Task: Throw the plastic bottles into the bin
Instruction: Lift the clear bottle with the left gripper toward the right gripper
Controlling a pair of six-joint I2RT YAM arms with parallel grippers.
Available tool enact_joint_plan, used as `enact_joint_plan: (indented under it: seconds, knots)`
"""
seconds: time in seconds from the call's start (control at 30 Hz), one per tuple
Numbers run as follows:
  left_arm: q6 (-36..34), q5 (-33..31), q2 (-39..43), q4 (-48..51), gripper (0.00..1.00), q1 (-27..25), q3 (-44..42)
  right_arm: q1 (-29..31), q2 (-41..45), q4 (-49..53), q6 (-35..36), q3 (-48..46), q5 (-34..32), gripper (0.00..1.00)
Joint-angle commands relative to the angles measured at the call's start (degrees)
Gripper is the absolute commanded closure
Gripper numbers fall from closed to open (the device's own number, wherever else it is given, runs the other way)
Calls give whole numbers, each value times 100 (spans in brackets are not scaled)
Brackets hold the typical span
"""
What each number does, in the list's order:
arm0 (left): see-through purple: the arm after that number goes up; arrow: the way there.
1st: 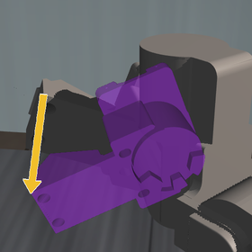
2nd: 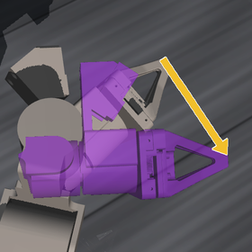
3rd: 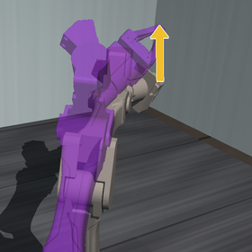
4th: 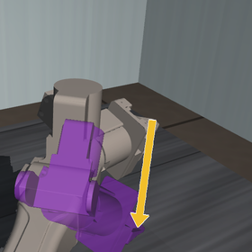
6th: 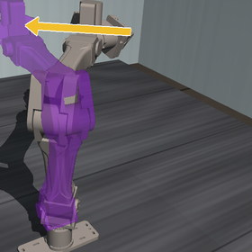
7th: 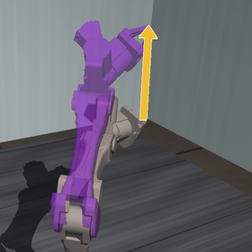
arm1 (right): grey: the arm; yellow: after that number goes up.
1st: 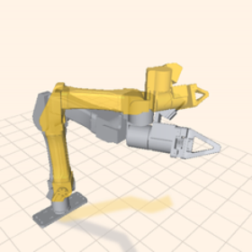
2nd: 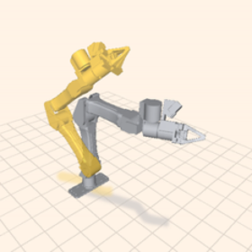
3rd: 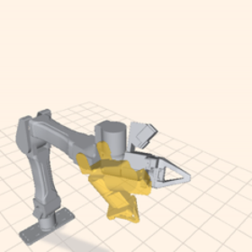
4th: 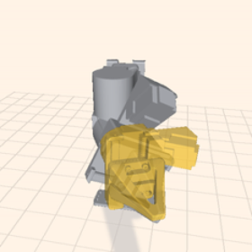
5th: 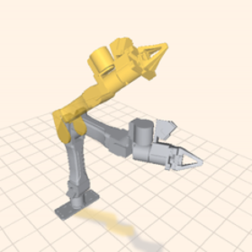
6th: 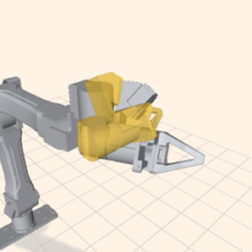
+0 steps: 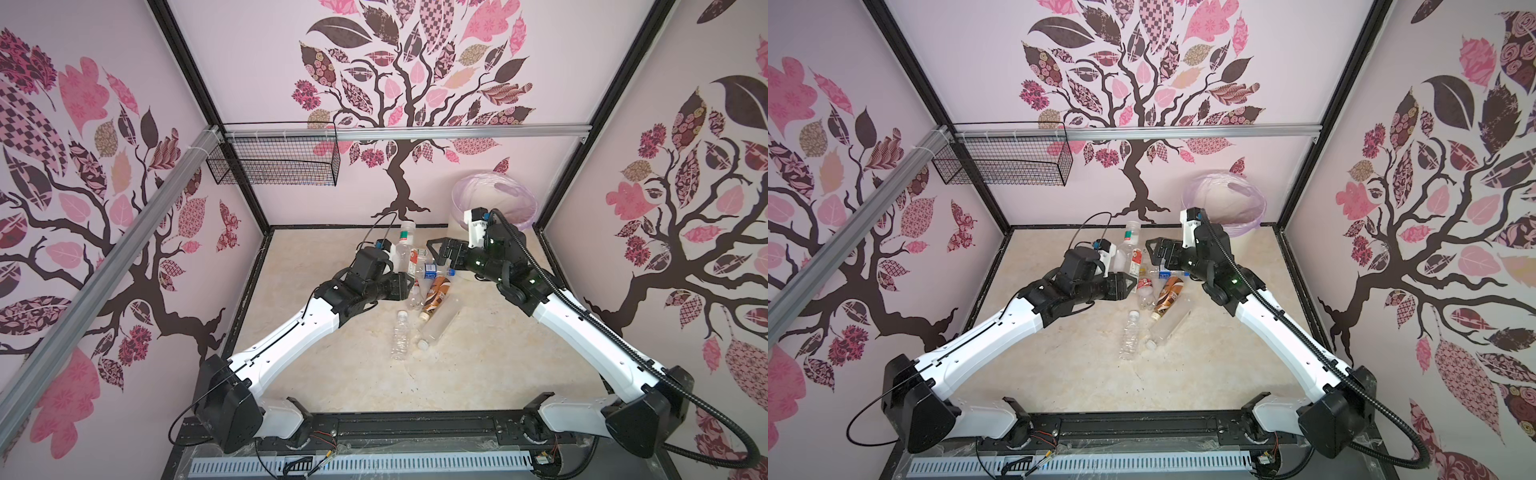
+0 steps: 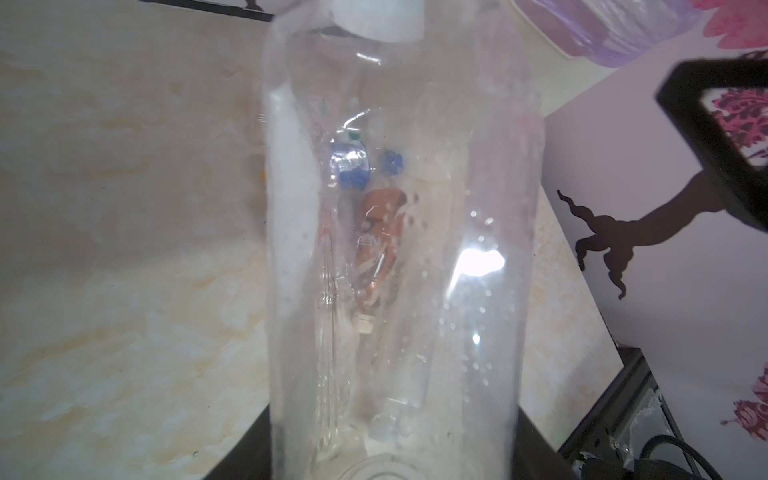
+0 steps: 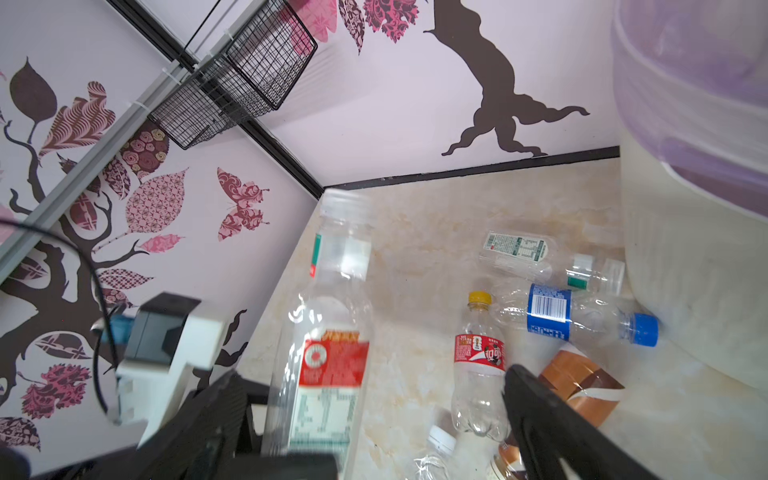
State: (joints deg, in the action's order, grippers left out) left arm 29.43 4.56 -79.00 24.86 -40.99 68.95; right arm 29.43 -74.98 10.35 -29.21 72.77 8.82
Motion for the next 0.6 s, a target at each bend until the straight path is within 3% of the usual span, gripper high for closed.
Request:
enact_joint_plan:
  seconds: [0.0,0.3,0.57]
  knots:
    - [-129,-22,94,-349,43,-214,84,-23,-245,-81,-106,384,165,1]
    - [-200,-65,158,-596,43,-721,-22,-35,-777,-111,-154,649,298,11]
    - [-231,-104,186,-644,43,-805,-70,-40,-826,-108,-61,718,201,34]
